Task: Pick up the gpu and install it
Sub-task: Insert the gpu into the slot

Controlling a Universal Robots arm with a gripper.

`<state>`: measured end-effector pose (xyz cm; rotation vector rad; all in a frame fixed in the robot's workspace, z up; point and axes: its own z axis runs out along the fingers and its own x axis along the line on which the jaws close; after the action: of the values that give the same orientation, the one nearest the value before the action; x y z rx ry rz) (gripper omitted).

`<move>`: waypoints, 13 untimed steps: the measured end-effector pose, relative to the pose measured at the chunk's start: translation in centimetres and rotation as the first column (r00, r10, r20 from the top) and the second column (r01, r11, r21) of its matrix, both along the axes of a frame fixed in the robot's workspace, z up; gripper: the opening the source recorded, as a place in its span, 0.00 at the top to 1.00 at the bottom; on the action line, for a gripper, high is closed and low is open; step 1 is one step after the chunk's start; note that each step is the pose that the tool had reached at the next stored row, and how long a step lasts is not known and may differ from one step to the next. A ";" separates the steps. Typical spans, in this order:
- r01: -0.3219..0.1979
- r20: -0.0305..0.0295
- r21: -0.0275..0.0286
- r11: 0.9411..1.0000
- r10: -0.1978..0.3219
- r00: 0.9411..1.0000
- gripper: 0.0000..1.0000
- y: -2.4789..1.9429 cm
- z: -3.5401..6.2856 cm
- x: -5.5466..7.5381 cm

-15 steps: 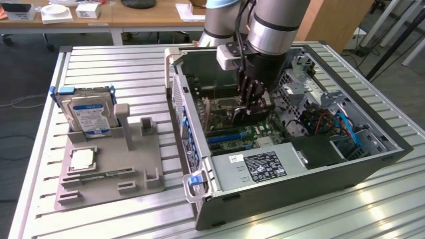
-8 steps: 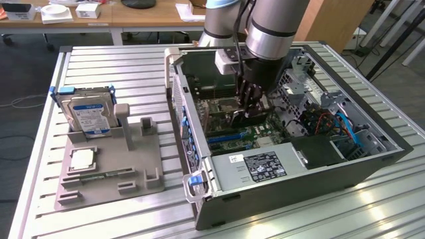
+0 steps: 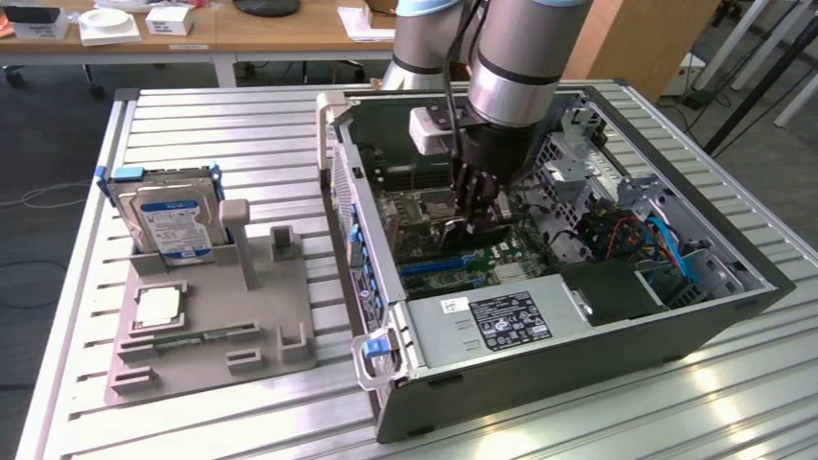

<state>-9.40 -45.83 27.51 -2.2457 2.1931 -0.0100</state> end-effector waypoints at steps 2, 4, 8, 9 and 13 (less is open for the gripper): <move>0.000 0.000 0.000 1.000 0.000 1.000 0.73 0.04 -0.17 -0.1; 0.000 0.000 0.000 1.000 0.000 1.000 0.73 0.13 -0.37 -0.1; 0.000 0.000 0.000 1.000 0.000 1.000 0.73 0.36 -0.67 -0.2; 0.000 0.000 0.000 1.000 0.000 1.000 0.73 0.36 -0.70 -0.3; 0.000 0.000 0.000 1.000 0.000 1.000 0.73 0.37 -0.71 -0.4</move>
<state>-9.79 -45.46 26.80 -2.2460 2.1929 -0.0102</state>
